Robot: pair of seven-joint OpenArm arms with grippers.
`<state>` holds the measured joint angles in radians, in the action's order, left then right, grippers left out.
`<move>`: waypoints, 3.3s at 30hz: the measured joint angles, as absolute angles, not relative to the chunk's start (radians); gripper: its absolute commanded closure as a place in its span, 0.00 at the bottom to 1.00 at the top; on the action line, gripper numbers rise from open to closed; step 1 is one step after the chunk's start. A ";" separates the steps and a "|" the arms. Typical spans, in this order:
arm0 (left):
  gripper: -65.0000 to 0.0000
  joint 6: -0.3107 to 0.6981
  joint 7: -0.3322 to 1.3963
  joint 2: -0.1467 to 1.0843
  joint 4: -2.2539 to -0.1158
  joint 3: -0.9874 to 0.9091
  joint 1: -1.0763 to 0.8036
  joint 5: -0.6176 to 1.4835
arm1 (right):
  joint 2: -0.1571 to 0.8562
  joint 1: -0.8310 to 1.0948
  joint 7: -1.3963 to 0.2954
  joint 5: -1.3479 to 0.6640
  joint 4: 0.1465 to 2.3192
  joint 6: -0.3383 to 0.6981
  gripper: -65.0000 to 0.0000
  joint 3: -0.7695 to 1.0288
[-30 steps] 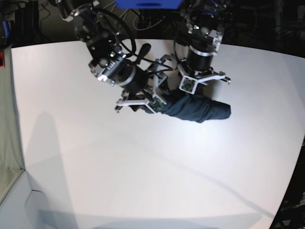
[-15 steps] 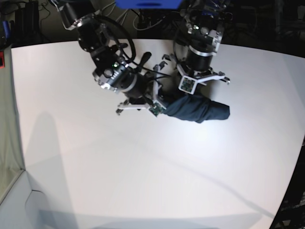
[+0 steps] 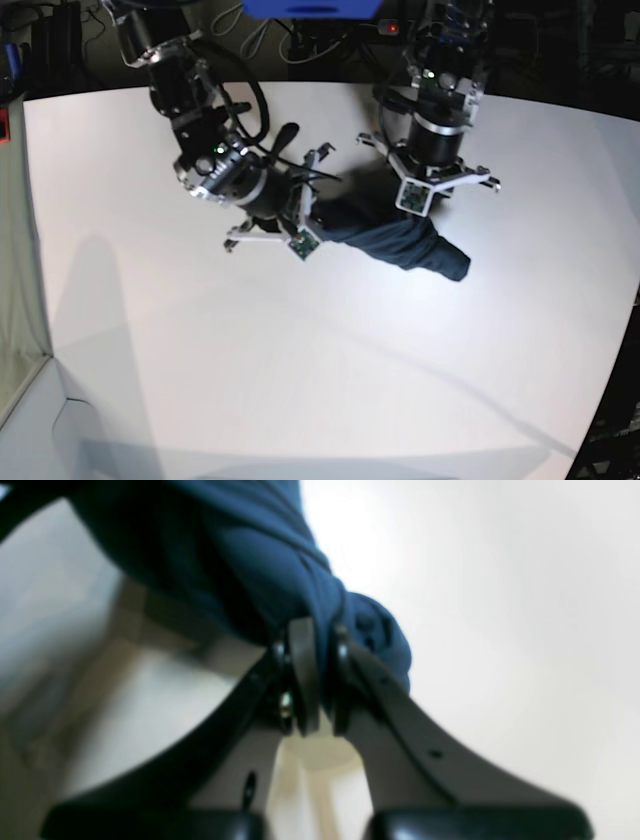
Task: Layout the t-shirt on the table in an organized manner, then fold the t-shirt properly
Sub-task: 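Release the left gripper and lift the shirt with the right gripper, then drag the held shirt with the right gripper away from the left gripper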
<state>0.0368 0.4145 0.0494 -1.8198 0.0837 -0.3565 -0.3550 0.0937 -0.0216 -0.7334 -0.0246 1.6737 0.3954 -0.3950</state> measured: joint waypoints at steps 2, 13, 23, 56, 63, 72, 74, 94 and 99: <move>0.99 0.038 0.414 0.049 -1.824 0.084 -0.357 -0.355 | 0.094 -0.022 -0.733 -0.027 1.674 0.397 1.00 -0.380; 0.99 0.004 0.427 0.072 -1.826 -0.035 -0.344 -0.377 | 0.128 -0.028 -0.760 0.014 1.622 0.388 1.00 -0.233; 0.99 0.019 0.422 0.057 -1.825 -0.023 -0.344 -0.370 | 0.137 -0.038 -0.723 0.003 1.588 0.381 1.00 -0.204; 0.99 0.004 0.410 -0.025 -1.592 0.288 -0.354 -0.374 | 0.135 -0.035 -0.879 -0.001 1.844 0.385 0.43 -0.303; 0.99 0.003 0.411 -0.025 -1.592 0.290 -0.354 -0.374 | 0.107 -0.056 -0.882 0.004 1.757 0.385 0.41 -0.344; 0.99 0.004 0.411 -0.025 -1.592 0.290 -0.354 -0.375 | 0.090 -0.125 -0.872 -0.001 1.656 0.385 0.41 -0.348; 0.99 0.004 0.409 -0.025 -1.589 0.290 -0.354 -0.375 | 0.076 -0.142 -0.871 0.002 1.631 0.385 0.43 -0.344; 0.99 -0.004 0.345 -0.008 -1.507 0.292 -0.304 -0.375 | 0.092 -0.239 -0.888 -0.001 1.742 0.385 1.00 -0.238; 0.99 -0.004 0.346 -0.008 -1.507 0.292 -0.303 -0.377 | 0.055 -0.307 -0.891 -0.001 1.742 0.385 1.00 -0.116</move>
